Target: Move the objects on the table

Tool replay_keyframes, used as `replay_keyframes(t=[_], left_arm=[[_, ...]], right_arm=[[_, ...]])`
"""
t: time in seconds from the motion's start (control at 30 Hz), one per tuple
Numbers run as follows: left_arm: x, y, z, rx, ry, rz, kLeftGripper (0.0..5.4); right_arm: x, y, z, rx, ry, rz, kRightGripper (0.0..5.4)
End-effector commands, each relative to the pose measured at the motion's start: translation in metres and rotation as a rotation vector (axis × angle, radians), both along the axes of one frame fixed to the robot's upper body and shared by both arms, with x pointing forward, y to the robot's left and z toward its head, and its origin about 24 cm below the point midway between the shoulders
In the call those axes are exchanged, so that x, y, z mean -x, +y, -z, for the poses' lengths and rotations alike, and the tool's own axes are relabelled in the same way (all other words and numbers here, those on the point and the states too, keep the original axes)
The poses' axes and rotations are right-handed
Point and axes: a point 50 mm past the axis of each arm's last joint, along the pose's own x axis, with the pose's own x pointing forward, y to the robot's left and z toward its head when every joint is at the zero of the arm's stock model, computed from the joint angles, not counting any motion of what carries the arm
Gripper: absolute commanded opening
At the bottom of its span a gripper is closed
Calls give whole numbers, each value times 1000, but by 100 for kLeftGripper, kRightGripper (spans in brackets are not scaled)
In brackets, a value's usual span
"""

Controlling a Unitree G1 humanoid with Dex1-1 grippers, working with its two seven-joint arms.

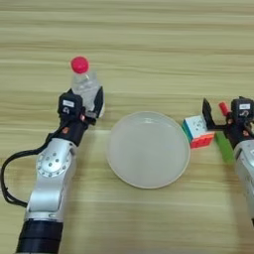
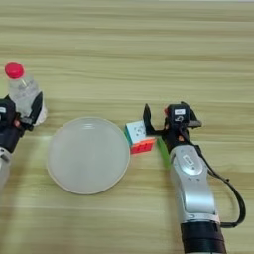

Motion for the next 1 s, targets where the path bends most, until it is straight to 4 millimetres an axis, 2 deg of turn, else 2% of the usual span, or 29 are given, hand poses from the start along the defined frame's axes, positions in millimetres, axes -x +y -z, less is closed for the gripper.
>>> replay_keyframes(t=[0.03, 0.6, 1.0], left_arm=[[1, -8, -8, -13, -29, 50, 303], [14, -36, -8, -11, -4, 206, 303], [21, -58, -1, 5, 32, 287, 302]], right_arm=[[1, 0, 0, -3, 3, 10, 540], [0, 0, 0, -6, 2, 16, 540], [0, 1, 0, -7, 2, 17, 540]])
